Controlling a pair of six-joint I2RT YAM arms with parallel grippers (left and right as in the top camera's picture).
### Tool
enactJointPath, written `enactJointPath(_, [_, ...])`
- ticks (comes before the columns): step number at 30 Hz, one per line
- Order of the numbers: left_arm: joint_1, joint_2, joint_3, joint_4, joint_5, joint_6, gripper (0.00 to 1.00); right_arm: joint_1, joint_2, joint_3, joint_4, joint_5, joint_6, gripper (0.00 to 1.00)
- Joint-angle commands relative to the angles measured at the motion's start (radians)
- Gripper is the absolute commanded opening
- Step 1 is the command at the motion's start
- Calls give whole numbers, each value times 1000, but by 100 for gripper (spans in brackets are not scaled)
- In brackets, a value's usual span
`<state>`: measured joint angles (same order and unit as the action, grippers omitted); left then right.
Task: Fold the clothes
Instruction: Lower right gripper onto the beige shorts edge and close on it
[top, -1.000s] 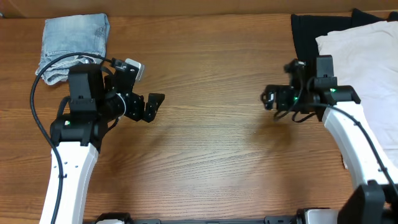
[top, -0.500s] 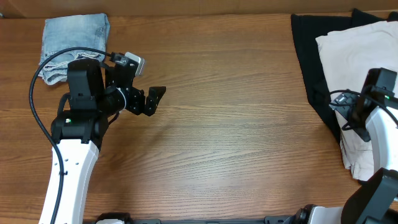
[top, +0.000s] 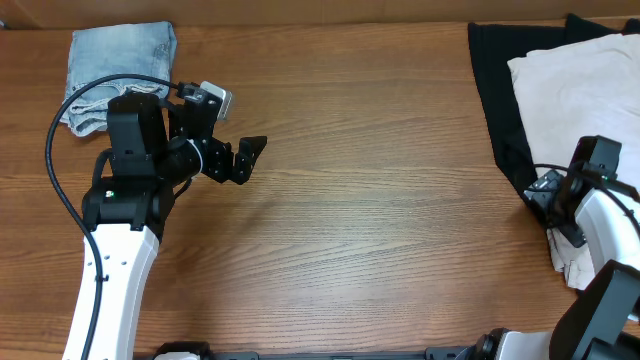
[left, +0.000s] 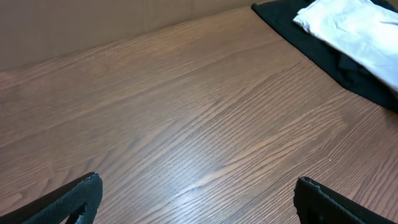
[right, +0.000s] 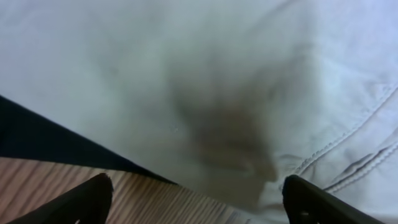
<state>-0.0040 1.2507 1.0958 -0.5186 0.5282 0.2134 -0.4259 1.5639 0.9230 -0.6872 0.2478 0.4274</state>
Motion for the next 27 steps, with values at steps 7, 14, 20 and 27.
enactJointPath(7, [3, 20, 26, 7, 16, 8, 99, -7, 5, -74, 95, 56, 11, 59])
enactJointPath(14, [3, 39, 26, 7, 16, 8, 97, -8, 5, -89, 113, 74, 11, 28])
enactJointPath(20, [3, 39, 26, 7, 16, 8, 94, -8, 5, -89, 114, 74, 11, 13])
enactJointPath(27, [3, 39, 26, 8, 15, 8, 93, -6, 9, -100, 145, -39, -100, 80])
